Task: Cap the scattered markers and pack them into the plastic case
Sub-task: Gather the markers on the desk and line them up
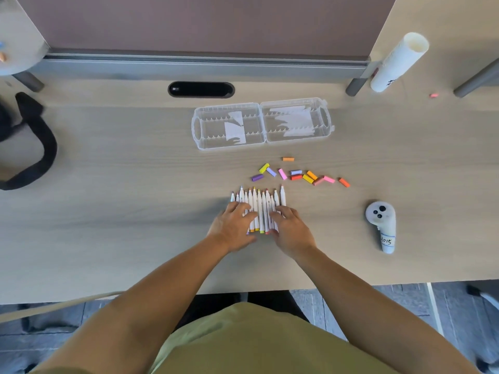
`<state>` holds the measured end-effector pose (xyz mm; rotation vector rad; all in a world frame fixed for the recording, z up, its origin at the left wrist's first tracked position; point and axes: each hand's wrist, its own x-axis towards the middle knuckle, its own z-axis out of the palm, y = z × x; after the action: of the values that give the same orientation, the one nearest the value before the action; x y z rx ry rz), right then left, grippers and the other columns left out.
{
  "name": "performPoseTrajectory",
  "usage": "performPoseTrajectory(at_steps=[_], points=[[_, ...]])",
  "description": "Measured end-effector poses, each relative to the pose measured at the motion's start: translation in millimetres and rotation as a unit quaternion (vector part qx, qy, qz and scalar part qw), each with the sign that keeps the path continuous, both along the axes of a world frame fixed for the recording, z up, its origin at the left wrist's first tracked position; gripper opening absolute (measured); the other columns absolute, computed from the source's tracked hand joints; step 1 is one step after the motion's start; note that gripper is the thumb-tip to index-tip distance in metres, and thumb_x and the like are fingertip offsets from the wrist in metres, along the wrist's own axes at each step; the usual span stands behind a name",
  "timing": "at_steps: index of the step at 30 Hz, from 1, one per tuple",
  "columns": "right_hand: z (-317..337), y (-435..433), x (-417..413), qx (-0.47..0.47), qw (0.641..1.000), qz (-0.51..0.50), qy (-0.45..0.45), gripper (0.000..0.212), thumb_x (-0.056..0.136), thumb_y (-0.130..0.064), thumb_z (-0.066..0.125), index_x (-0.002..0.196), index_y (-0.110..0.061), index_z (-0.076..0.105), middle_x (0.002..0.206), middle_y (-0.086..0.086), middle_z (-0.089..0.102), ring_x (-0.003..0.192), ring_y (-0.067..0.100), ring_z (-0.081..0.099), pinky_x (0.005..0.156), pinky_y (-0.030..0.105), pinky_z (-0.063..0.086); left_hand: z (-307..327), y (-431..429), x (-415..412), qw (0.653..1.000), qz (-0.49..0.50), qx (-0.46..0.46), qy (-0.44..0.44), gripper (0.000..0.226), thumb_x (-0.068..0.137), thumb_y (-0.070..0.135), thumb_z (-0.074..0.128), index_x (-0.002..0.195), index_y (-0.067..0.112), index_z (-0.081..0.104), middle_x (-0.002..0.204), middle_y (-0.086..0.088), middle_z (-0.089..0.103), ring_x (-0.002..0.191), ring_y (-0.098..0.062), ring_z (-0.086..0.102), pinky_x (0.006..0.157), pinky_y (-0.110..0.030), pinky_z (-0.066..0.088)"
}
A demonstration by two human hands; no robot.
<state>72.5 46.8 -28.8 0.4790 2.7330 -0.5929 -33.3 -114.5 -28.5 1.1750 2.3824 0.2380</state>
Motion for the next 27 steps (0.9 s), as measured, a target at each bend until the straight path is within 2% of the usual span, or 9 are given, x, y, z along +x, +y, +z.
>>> performPoseTrajectory(at_steps=[3, 7, 12, 14, 18, 21, 24, 26, 27], points=[[4.0, 18.5, -2.4, -0.06, 0.992, -0.112, 0.025, 0.049, 0.092, -0.022, 0.063, 0.139, -0.016, 0.052, 0.145, 0.003, 0.042, 0.135, 0.024, 0.037, 0.105, 0.037, 0.043, 8.5, 18.6, -13.5, 0.997, 0.039, 0.011, -0.061, 0.072, 0.083, 0.062, 0.062, 0.142, 0.024, 0.047, 0.144, 0.003, 0.038, 0.139, -0.021, 0.029, 0.111, -0.041, 0.037], [8.0, 56.7, -5.7, -0.076, 0.963, -0.257, 0.036, 0.053, 0.091, -0.023, 0.064, 0.141, -0.015, 0.048, 0.143, 0.009, 0.037, 0.129, 0.03, 0.043, 0.102, 0.039, 0.046, 16.8, 50.3, -41.4, 0.988, 0.103, 0.039, -0.108, 0.052, 0.093, 0.042, 0.058, 0.14, 0.02, 0.05, 0.142, -0.007, 0.042, 0.134, -0.025, 0.039, 0.113, -0.036, 0.032], [10.0, 104.7, -12.4, 0.019, 0.963, -0.263, -0.049, 0.065, 0.087, -0.021, 0.062, 0.144, -0.025, 0.032, 0.148, 0.013, 0.019, 0.132, 0.037, 0.025, 0.1, 0.046, 0.043, 18.6, 90.8, -71.1, 0.982, 0.165, -0.013, -0.093, 0.049, 0.091, 0.023, 0.06, 0.139, 0.02, 0.051, 0.135, -0.012, 0.043, 0.124, -0.031, 0.043, 0.105, -0.04, 0.042], [7.3, 122.7, -16.8, 0.011, 0.952, -0.301, -0.058, 0.066, 0.083, -0.016, 0.062, 0.142, -0.027, 0.033, 0.146, 0.011, 0.019, 0.129, 0.037, 0.026, 0.1, 0.046, 0.043, 13.5, 103.7, -79.5, 0.978, 0.18, -0.042, -0.096, 0.053, 0.086, 0.017, 0.063, 0.137, 0.025, 0.051, 0.133, -0.012, 0.041, 0.122, -0.032, 0.046, 0.101, -0.04, 0.046], [-1.2, 153.6, -25.4, -0.039, 0.923, -0.377, -0.074, 0.065, 0.08, -0.013, 0.062, 0.138, -0.017, 0.032, 0.135, 0.016, 0.028, 0.123, 0.04, 0.03, 0.1, 0.045, 0.042, -1.6, 120.0, -88.5, 0.974, 0.192, -0.071, -0.094, 0.057, 0.083, 0.012, 0.062, 0.134, 0.034, 0.048, 0.135, -0.01, 0.038, 0.121, -0.035, 0.048, 0.096, -0.042, 0.051], [-10.9, 160.2, -34.9, -0.076, 0.932, -0.35, -0.052, 0.07, 0.079, -0.023, 0.073, 0.138, -0.013, 0.036, 0.128, 0.018, 0.034, 0.115, 0.042, 0.039, 0.101, 0.04, 0.038, -13.4, 126.1, -91.3, 0.971, 0.199, -0.073, -0.112, 0.067, 0.08, 0.007, 0.07, 0.135, 0.038, 0.049, 0.138, -0.008, 0.031, 0.118, -0.032, 0.051, 0.097, -0.041, 0.051], [-16.8, 152.9, -51.8, -0.105, 0.947, -0.303, -0.036, 0.076, 0.075, -0.022, 0.079, 0.139, -0.011, 0.038, 0.131, 0.018, 0.035, 0.116, 0.04, 0.044, 0.101, 0.04, 0.042, -14.0, 135.8, -93.3, 0.965, 0.22, -0.068, -0.124, 0.074, 0.081, -0.004, 0.064, 0.14, 0.036, 0.047, 0.143, -0.005, 0.027, 0.123, -0.028, 0.049, 0.101, -0.038, 0.048], [-17.3, 146.4, -65.8, -0.116, 0.957, -0.263, -0.032, 0.079, 0.074, -0.018, 0.081, 0.14, -0.01, 0.038, 0.132, 0.019, 0.035, 0.116, 0.04, 0.046, 0.102, 0.04, 0.045, -13.7, 140.2, -94.4, 0.964, 0.226, -0.06, -0.13, 0.064, 0.083, -0.003, 0.059, 0.136, 0.033, 0.052, 0.136, 0.0, 0.046, 0.116, -0.024, 0.053, 0.093, -0.035, 0.051], [-17.5, 143.2, -73.7, -0.117, 0.963, -0.241, -0.031, 0.079, 0.073, -0.017, 0.081, 0.14, -0.011, 0.039, 0.132, 0.019, 0.035, 0.115, 0.04, 0.048, 0.101, 0.04, 0.047, -10.6, 141.7, -95.4, 0.965, 0.229, -0.058, -0.118, 0.053, 0.085, 0.005, 0.06, 0.13, 0.031, 0.055, 0.125, 0.001, 0.058, 0.107, -0.023, 0.057, 0.084, -0.033, 0.053]])
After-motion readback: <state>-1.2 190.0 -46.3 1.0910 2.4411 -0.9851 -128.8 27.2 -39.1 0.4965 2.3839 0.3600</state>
